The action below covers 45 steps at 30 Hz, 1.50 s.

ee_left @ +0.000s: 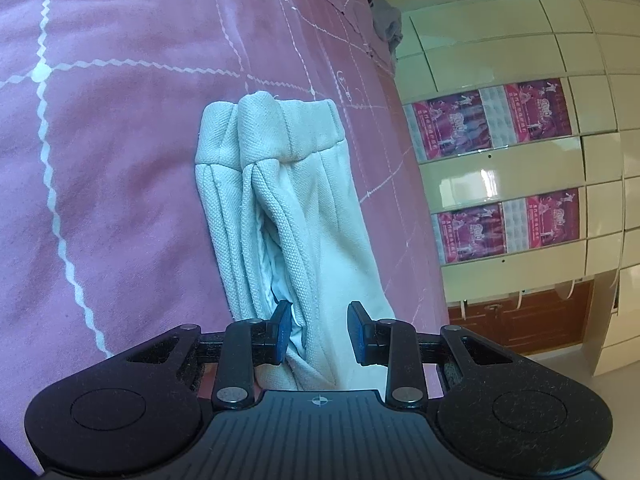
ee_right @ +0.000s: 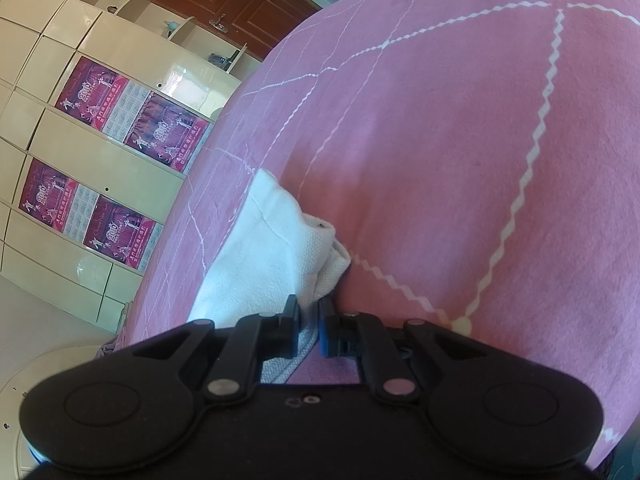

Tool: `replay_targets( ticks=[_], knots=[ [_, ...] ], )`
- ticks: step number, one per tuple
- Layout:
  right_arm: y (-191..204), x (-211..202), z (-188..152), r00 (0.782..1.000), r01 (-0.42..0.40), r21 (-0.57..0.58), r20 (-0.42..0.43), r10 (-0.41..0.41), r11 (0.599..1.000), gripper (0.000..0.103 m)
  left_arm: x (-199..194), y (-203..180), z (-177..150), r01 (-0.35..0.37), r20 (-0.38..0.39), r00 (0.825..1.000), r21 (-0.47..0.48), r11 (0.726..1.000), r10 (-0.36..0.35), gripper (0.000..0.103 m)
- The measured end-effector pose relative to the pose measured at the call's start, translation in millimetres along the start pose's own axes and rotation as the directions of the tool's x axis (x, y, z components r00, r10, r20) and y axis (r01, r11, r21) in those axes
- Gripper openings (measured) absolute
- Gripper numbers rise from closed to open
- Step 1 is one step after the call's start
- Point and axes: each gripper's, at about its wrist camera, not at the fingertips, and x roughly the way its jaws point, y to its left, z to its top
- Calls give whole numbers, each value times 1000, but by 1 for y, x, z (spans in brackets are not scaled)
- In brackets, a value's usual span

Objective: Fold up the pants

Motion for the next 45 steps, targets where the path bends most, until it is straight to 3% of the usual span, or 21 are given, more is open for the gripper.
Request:
replay_targets(
  ticks=[3, 4, 5, 7, 8, 9, 10, 17, 20, 24, 27, 30, 31, 32, 34, 36, 39, 41, 45],
  knots=[
    [0, 0, 0, 1000, 0, 1, 0, 0, 1000, 6, 8, -3, 0, 22, -2, 1000, -6, 1000, -22, 28],
    [0, 0, 0, 1000, 0, 0, 0, 0, 1000, 6, 10, -6, 0, 38, 1, 999, 2, 999, -38, 14],
    [0, 0, 0, 1000, 0, 0, 0, 0, 1000, 6, 10, -9, -1, 55, 4, 999, 13, 998, -55, 11],
    [1, 1, -2, 1000, 3, -2, 0, -3, 1000, 6, 9, -12, -2, 114, 9, 993, 40, 993, -115, 11],
    [2, 1, -3, 1000, 3, -1, 0, -3, 1000, 6, 11, -12, -1, 79, 1, 997, 82, 993, -79, 11],
    [2, 1, -3, 1000, 3, -1, 0, -3, 1000, 6, 15, -7, 1, -17, -9, 1000, 105, 994, 18, 11],
    [2, 1, -3, 1000, 3, -1, 0, -3, 1000, 6, 18, 9, 5, -57, -35, 998, 56, 997, 59, 9],
    [3, 1, -5, 1000, 1, 2, 1, -1, 1000, 6, 2, 20, 10, 51, -42, 998, -18, 999, -52, 10],
    [4, 1, -5, 1000, 0, 4, 0, 0, 1000, 6, -16, 20, 12, 22, -13, 1000, -17, 1000, -22, 11],
    [2, 2, -2, 1000, -3, 7, -1, 3, 1000, 6, -43, 4, 14, 70, 53, 996, 33, 997, -71, 11],
    [1, 3, -1, 1000, -5, 9, -1, 5, 1000, 6, -40, -15, 19, 130, 39, 990, 83, 988, -133, 11],
    [3, 4, -2, 1000, -4, 9, -1, 4, 1000, 6, -13, -10, 24, 69, -30, 997, 106, 992, -66, 11],
    [3, 4, -2, 1000, -4, 9, -1, 4, 1000, 6, -4, -2, 27, -19, -37, 999, 127, 992, 24, 10],
    [3, 4, -2, 1000, -4, 8, -1, 4, 1000, 6, -2, 11, 33, -52, -18, 998, 116, 992, 55, 5],
    [2, 4, -2, 1000, -4, 8, -2, 4, 1000, 6, -10, 28, 50, -69, 57, 996, 78, 995, 65, 4],
    [3, 4, -2, 1000, -3, 6, -3, 3, 1000, 6, -12, 31, 59, -63, 49, 997, 57, 996, 60, 4],
    [4, 5, -2, 1000, -4, 7, -4, 4, 1000, 7, -16, 14, 57, -74, 48, 996, 114, 991, 69, 4],
    [5, 4, -1, 1000, -16, 0, 2, 16, 1000, 13, -18, 9, 57, -79, 55, 996, 138, 987, 72, 4],
    [13, -9, -8, 998, -43, -12, 40, 44, 999, 42, -22, 9, 57, -85, 60, 995, 158, 984, 77, 5]
  ],
)
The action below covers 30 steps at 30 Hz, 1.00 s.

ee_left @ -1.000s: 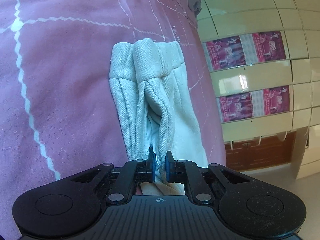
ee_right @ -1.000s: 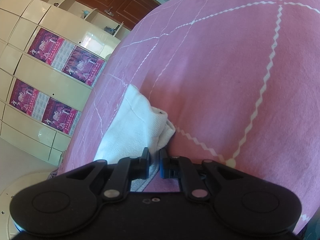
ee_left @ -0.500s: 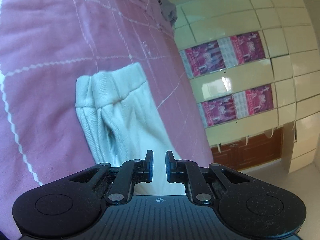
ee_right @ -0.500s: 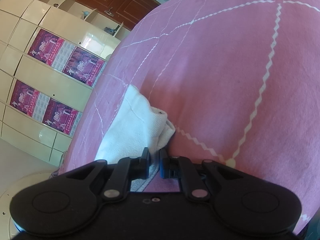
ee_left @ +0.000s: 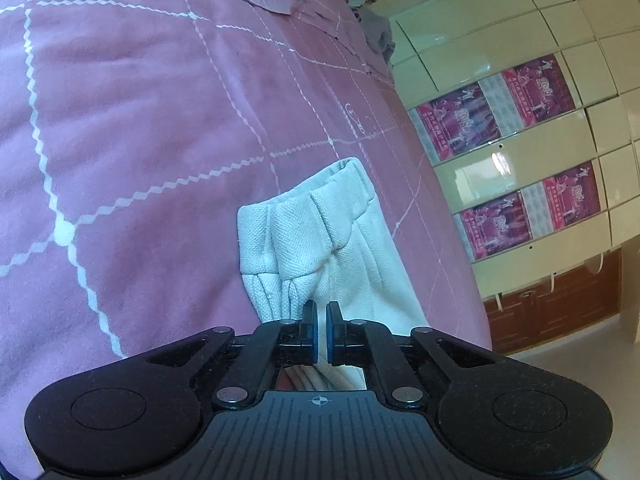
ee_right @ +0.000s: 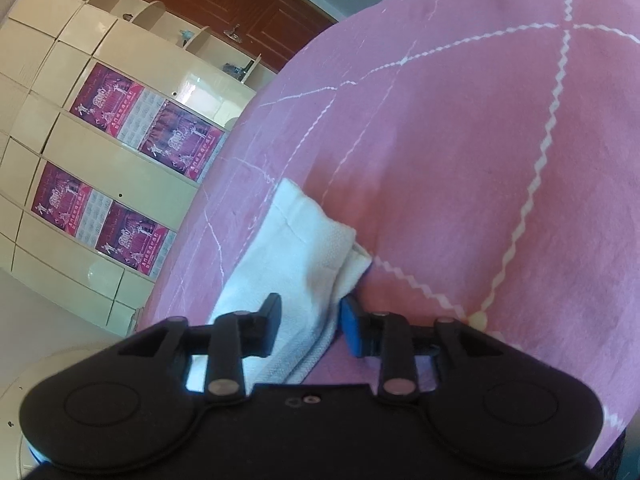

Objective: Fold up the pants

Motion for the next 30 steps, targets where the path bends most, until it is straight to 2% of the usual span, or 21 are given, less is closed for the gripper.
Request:
replay_targets(
  ticks=[1, 3, 7, 9, 11, 13, 14, 17, 20, 21, 24, 25, 26, 28, 29, 30],
  knots=[
    [1, -3, -1, 1000, 0, -1, 6, 0, 1000, 47, -2, 0, 0, 2, 1, 1000, 5, 1000, -2, 5],
    [3, -9, -2, 1000, 3, 4, 12, -3, 1000, 49, -9, -1, -4, 5, -1, 1000, 26, 1000, -5, 5],
    [-5, -5, 0, 1000, 0, 37, -7, 0, 999, 48, -19, -11, -5, -16, -2, 1000, 94, 995, 16, 6],
    [-2, 6, 2, 1000, 1, 19, -27, 0, 1000, 48, -24, -14, -3, -3, -4, 1000, 110, 994, 3, 8],
    [3, 19, 4, 999, -14, -16, -49, 13, 1000, 48, -29, -15, -1, 2, -1, 1000, 113, 994, -2, 20],
    [7, 25, 5, 998, -18, -47, -63, 15, 999, 49, -32, -13, -1, -2, 0, 1000, 110, 994, 2, 51],
    [7, 22, 5, 998, -24, -33, -66, 22, 999, 50, -33, -13, -2, -9, -2, 1000, 114, 993, 9, 53],
    [-3, 12, 0, 982, -128, 146, -119, 146, 981, 50, -31, -10, -5, -17, -29, 999, 117, 993, 20, 53],
    [-6, 15, -8, 975, -141, 181, -144, 168, 973, 49, -27, -12, -11, -25, -36, 999, 117, 993, 30, 53],
    [-10, 17, -6, 975, -150, 218, -127, 181, 964, 42, -26, -12, -11, -25, -34, 999, 114, 993, 29, 53],
    [-27, 26, 0, 976, -189, 308, -44, 212, 933, 9, -24, -11, -12, -33, -27, 999, 92, 995, 36, 53],
    [-23, 23, 1, 976, -202, 282, -17, 215, 938, 8, -25, -11, -12, -34, -24, 999, 91, 995, 36, 53],
    [-12, 17, 2, 973, -229, 208, 10, 232, 951, 8, -25, -12, -11, -37, -20, 999, 96, 995, 40, 53],
    [10, 4, -1, 975, -220, 51, 55, 218, 974, 8, -25, -11, -10, -48, -21, 998, 101, 994, 51, 53],
    [10, 6, -1, 983, -175, 43, 55, 173, 984, 9, -24, -10, -11, -52, -23, 998, 98, 994, 54, 53],
    [3, 14, 1, 997, -75, 86, 35, 72, 993, 15, -24, -10, -11, -50, -22, 998, 96, 994, 52, 53]
  ],
)
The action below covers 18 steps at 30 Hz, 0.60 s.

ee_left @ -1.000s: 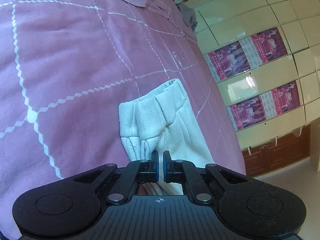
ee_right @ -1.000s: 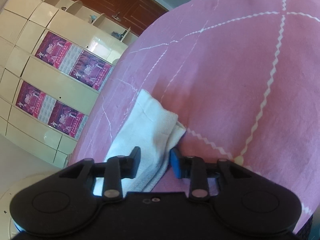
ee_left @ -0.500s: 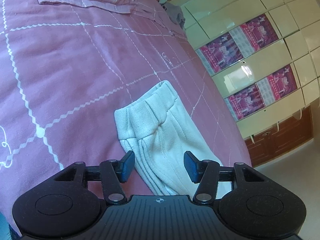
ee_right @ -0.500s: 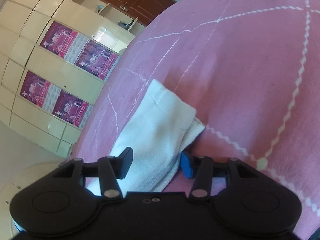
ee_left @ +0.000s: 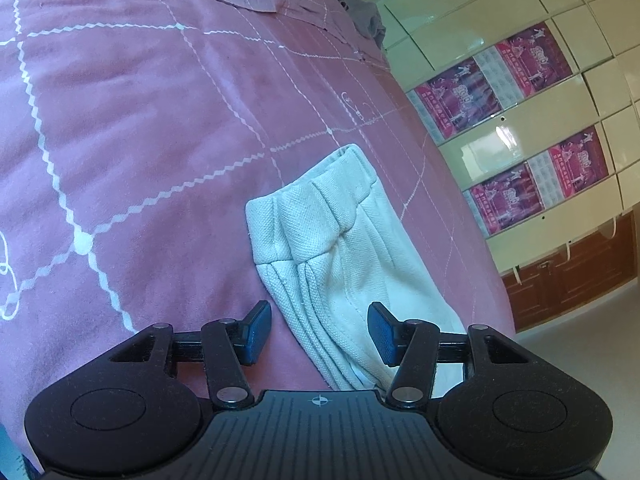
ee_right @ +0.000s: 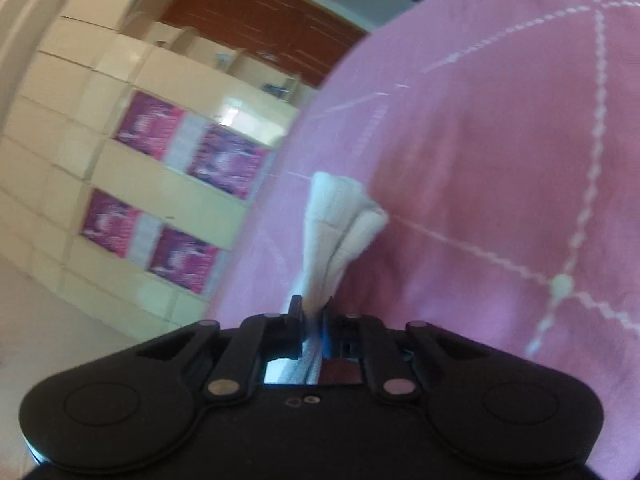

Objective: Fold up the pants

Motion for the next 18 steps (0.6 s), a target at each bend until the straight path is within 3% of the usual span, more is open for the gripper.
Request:
replay_targets(
  ticks=[1, 3, 6, 9, 11, 13, 16, 18],
  knots=[
    [-15, 8, 8, 998, 67, 81, -19, -66, 994, 9, -1, -1, 0, 6, 1, 1000, 5, 1000, -6, 53],
    [-33, 11, 14, 1000, -19, 164, -11, 21, 986, 11, -4, -7, -1, 14, 0, 1000, 30, 999, -14, 53],
    [-28, 5, 12, 998, -66, 109, 5, 65, 992, 15, -12, -20, -2, 40, 14, 999, 117, 992, -42, 54],
    [-24, 10, 13, 1000, 19, 57, -4, -19, 998, 9, -19, -29, 0, 30, 37, 999, 155, 987, -36, 54],
    [-6, 12, 11, 995, 104, -32, 6, -104, 994, 8, -28, -37, 3, 6, 74, 997, 190, 982, -20, 53],
    [35, 14, -1, 982, 187, -205, 53, -180, 961, 7, -34, -41, 5, -21, 97, 995, 221, 975, 0, 54],
    [94, 26, -20, 989, 146, -366, 29, -146, 919, 7, -36, -50, 8, -164, 108, 985, 312, 936, 136, 54],
    [140, 45, -49, 991, 95, -498, -39, -132, 862, 7, -36, -51, 6, -230, 122, 973, 368, 901, 198, 54]
  ],
)
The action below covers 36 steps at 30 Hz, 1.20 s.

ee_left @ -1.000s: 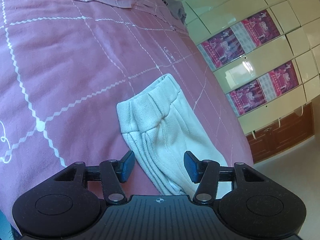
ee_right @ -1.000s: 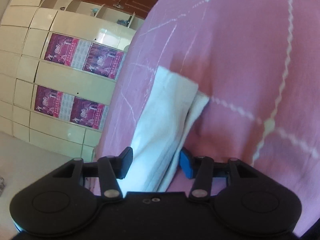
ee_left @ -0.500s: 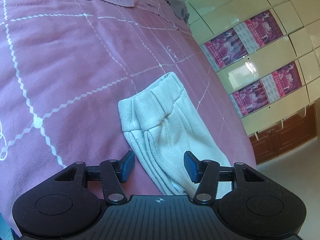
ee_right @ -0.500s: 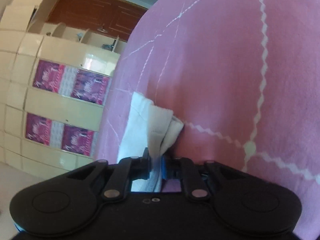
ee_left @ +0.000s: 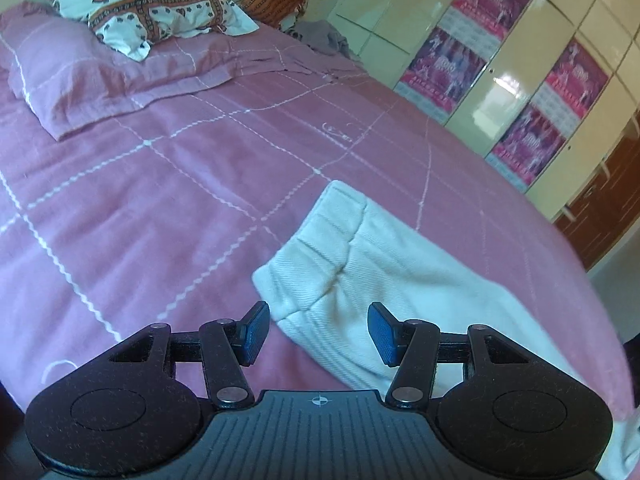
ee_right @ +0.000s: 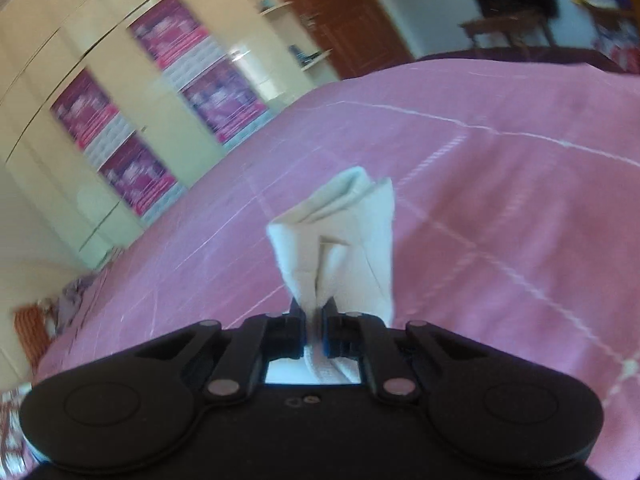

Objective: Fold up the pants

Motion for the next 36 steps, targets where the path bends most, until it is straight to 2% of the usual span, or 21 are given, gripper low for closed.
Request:
replay_targets(
  ticks=[2, 5, 9, 11, 14, 16, 18, 20, 22, 24, 31, 33, 34, 36],
  knots=[
    [53, 17, -11, 996, -70, -98, -60, 64, 993, 7, -4, 2, -2, -54, 2, 999, 50, 997, 54, 54],
    [128, 41, -41, 977, -172, -187, -156, 143, 967, 7, -12, 13, -3, -97, 12, 995, 94, 991, 96, 62],
    [212, 73, -98, 940, -241, -310, -309, 142, 920, 8, -22, 36, -3, -134, 11, 991, 112, 985, 134, 63],
    [237, 78, -124, 926, -264, -353, -353, 134, 898, 8, -26, 47, -3, -134, 9, 991, 111, 985, 134, 63],
    [259, 74, -159, 908, -302, -420, -401, 124, 856, 8, -30, 57, -7, -130, 5, 991, 121, 984, 131, 63],
    [270, 65, -176, 929, -263, -519, -365, 68, 813, 9, -32, 60, -12, -126, 0, 992, 133, 983, 127, 63],
    [269, 57, -181, 937, -256, -543, -344, 66, 800, 9, -33, 60, -19, -118, -4, 993, 140, 983, 120, 63],
    [268, 48, -182, 937, -271, -549, -339, 86, 791, 9, -32, 60, -25, -108, -11, 994, 138, 985, 111, 63],
    [271, 40, -183, 938, -285, -578, -333, 97, 764, 9, -33, 60, -31, -108, -13, 994, 136, 985, 111, 63],
    [273, 42, -189, 936, -278, -603, -344, 70, 748, 9, -35, 62, -36, -114, -11, 993, 128, 985, 116, 63],
    [279, 50, -201, 940, -258, -615, -339, 45, 745, 12, -38, 64, -39, -106, -7, 994, 117, 987, 108, 63],
    [286, 39, -205, 941, -289, -642, -325, 88, 710, 12, -38, 63, -40, -105, -8, 994, 120, 987, 107, 63],
    [289, 36, -209, 934, -318, -653, -341, 108, 687, 12, -37, 62, -41, -106, -12, 994, 122, 987, 108, 63],
    [290, 42, -222, 916, -342, -680, -396, 68, 648, 19, -36, 61, -44, -106, -17, 994, 123, 987, 109, 63]
  ],
)
